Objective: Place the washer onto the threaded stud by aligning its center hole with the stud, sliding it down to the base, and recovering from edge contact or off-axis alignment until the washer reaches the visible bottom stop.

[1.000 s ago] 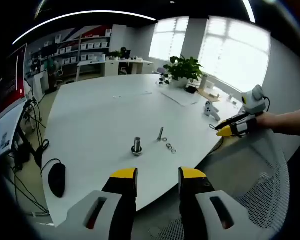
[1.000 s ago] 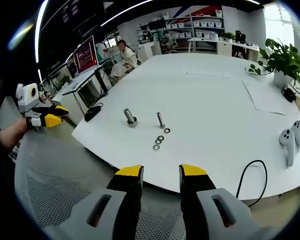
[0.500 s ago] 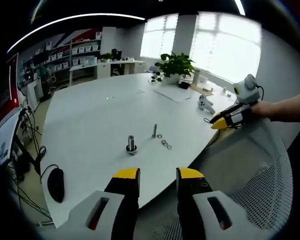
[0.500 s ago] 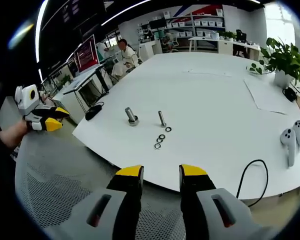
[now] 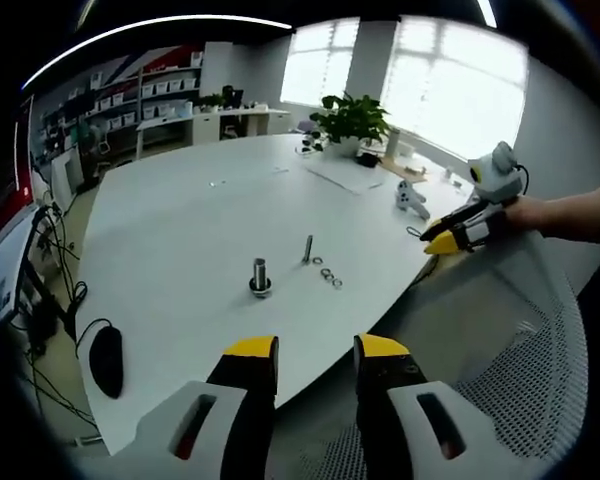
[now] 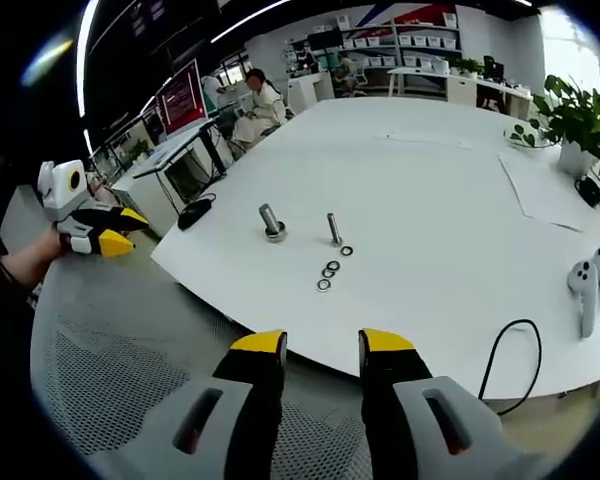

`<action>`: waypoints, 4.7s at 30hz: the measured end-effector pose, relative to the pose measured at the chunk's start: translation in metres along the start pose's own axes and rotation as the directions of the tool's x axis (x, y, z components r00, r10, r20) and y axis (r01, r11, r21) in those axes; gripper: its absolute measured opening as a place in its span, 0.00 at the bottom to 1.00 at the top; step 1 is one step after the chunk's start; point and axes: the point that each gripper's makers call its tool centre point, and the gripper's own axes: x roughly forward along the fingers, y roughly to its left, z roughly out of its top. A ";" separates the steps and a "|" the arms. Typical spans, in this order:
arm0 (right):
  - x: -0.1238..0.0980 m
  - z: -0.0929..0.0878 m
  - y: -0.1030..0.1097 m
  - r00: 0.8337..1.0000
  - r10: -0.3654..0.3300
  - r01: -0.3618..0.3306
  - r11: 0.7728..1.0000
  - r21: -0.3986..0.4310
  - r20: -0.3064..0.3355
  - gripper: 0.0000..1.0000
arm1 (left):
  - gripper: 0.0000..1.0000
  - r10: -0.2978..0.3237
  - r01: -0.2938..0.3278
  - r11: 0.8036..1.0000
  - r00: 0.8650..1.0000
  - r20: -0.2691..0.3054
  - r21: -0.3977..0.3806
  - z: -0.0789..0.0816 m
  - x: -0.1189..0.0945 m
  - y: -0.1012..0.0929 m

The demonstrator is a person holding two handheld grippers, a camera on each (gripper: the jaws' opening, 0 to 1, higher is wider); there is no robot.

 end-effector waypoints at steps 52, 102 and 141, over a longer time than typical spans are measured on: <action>0.103 -0.019 0.011 0.927 -0.004 -0.147 0.916 -0.373 -0.375 0.34 | 0.28 -0.041 0.043 0.999 0.994 -0.096 0.024 -0.020 0.004 -0.006; 0.165 -0.013 -0.002 0.849 -0.088 -0.241 0.814 -0.529 -0.521 0.15 | 0.25 -0.019 0.021 1.000 0.993 -0.116 0.017 -0.023 0.005 0.000; 0.140 0.023 -0.024 0.917 -0.113 -0.062 0.907 -0.418 -0.383 0.14 | 0.25 -0.005 0.009 0.999 0.994 -0.113 0.031 -0.023 0.004 0.003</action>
